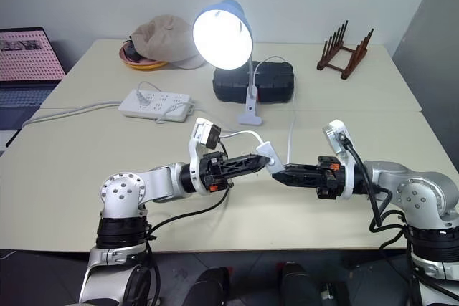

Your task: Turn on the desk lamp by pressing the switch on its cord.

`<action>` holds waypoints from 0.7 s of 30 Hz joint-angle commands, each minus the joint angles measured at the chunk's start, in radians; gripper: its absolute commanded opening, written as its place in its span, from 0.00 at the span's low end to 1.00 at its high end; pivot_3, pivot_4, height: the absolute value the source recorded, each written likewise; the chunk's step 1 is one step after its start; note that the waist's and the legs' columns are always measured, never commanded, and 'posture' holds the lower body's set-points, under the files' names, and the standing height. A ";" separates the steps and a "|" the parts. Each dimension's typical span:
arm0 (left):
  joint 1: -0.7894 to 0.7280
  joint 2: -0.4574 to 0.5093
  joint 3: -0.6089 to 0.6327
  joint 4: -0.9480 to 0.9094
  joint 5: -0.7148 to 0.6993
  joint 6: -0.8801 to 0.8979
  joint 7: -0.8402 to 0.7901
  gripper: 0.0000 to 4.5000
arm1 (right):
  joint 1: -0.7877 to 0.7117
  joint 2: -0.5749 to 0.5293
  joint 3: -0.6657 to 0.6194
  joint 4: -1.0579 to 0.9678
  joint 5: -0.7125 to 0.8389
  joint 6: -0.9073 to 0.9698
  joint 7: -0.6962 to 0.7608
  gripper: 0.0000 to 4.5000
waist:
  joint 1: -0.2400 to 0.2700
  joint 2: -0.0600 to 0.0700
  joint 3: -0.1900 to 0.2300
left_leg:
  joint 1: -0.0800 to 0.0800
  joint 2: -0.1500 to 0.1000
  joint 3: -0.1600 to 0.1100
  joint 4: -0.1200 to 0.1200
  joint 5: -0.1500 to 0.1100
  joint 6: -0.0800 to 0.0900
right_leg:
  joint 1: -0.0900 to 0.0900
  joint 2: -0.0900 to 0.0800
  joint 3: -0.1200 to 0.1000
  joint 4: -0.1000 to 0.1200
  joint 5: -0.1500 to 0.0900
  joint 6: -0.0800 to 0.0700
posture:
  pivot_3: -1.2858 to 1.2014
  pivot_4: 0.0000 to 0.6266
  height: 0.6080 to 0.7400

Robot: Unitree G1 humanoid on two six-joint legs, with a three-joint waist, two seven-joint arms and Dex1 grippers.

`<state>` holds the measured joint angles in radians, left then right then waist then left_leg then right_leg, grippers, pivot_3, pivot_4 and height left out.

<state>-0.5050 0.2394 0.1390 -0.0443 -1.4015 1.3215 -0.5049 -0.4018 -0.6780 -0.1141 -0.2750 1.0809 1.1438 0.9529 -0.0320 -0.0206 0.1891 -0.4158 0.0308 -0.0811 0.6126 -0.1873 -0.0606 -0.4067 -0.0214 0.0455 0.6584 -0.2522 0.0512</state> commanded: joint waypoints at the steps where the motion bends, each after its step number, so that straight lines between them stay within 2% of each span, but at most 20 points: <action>1: 0.003 -0.012 -0.001 -0.062 0.002 -0.045 0.019 0.20 | 0.000 -0.020 0.007 -0.026 -0.023 -0.016 -0.013 0.09 | 0.000 0.000 0.000 | 0.000 0.000 0.000 0.000 0.000 0.000 | 0.000 0.000 0.000 0.000 0.000 0.000 | 0.52 0.24 1.00; 2: 0.002 -0.013 0.005 -0.055 -0.008 -0.048 0.025 0.28 | -0.001 -0.019 0.009 -0.024 -0.024 -0.017 -0.013 0.09 | 0.000 0.000 0.000 | 0.000 0.000 0.000 0.000 0.000 0.000 | 0.000 0.000 0.000 0.000 0.000 -0.001 | 0.52 0.24 1.00; 3: 0.001 -0.013 0.009 -0.050 -0.015 -0.048 0.031 0.30 | -0.003 -0.018 0.010 -0.022 -0.025 -0.018 -0.012 0.09 | 0.001 0.000 0.000 | 0.000 0.000 0.000 0.000 0.000 0.000 | 0.000 0.000 0.000 0.000 0.000 -0.001 | 0.52 0.24 1.00; 6: -0.011 -0.005 0.033 -0.028 -0.042 -0.052 0.064 0.43 | -0.011 -0.016 0.013 -0.014 -0.028 -0.022 -0.008 0.09 | 0.000 0.000 0.000 | 0.000 0.000 0.000 0.000 0.000 0.000 | 0.000 0.000 0.000 0.000 -0.001 -0.001 | 0.52 0.24 1.00; 8: -0.014 0.002 0.045 -0.017 -0.053 -0.059 0.084 0.55 | -0.015 -0.015 0.016 -0.010 -0.031 -0.023 -0.003 0.09 | 0.000 0.000 0.000 | 0.000 0.000 0.000 0.000 0.000 0.000 | 0.000 0.000 0.000 0.000 -0.001 -0.001 | 0.52 0.24 1.00; 12: -0.012 0.025 0.070 -0.019 -0.050 -0.077 0.108 0.72 | -0.027 -0.011 0.027 0.007 -0.048 -0.033 0.003 0.09 | 0.000 0.000 0.000 | 0.000 0.000 0.000 0.000 0.000 0.000 | 0.000 0.000 0.000 0.000 -0.001 -0.001 | 0.52 0.24 1.00; 15: 0.028 0.127 0.020 -0.147 0.062 -0.101 0.012 0.85 | -0.052 -0.001 0.053 0.047 -0.091 -0.067 0.009 0.09 | -0.005 0.000 0.000 | 0.000 0.000 0.000 0.000 0.000 0.000 | 0.000 0.000 0.000 0.000 -0.001 -0.001 | 0.52 0.24 1.00; 18: 0.082 0.232 -0.068 -0.258 0.238 -0.214 -0.100 0.98 | -0.103 0.024 0.127 0.146 -0.253 -0.183 -0.030 0.09 | -0.007 0.000 0.000 | 0.000 0.000 0.000 -0.002 0.000 0.000 | -0.001 0.000 0.001 -0.001 -0.001 -0.002 | 0.52 0.24 1.00; 21: 0.130 0.342 -0.180 -0.331 0.480 -0.422 -0.228 0.99 | -0.160 0.030 0.248 0.284 -0.481 -0.369 -0.044 0.09 | -0.007 0.000 0.000 | 0.000 0.000 0.002 -0.002 0.000 0.000 | -0.001 0.000 0.001 -0.001 -0.001 -0.003 | 0.52 0.24 1.00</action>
<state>-0.3881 0.5313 0.0184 -0.3076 -1.0722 1.0482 -0.6348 -0.5312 -0.6411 0.0682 -0.0591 0.7478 0.9130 0.9089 -0.0394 -0.0205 0.1891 -0.4155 0.0306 -0.0793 0.6108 -0.1873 -0.0609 -0.4083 -0.0220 0.0469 0.6569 -0.2536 0.0480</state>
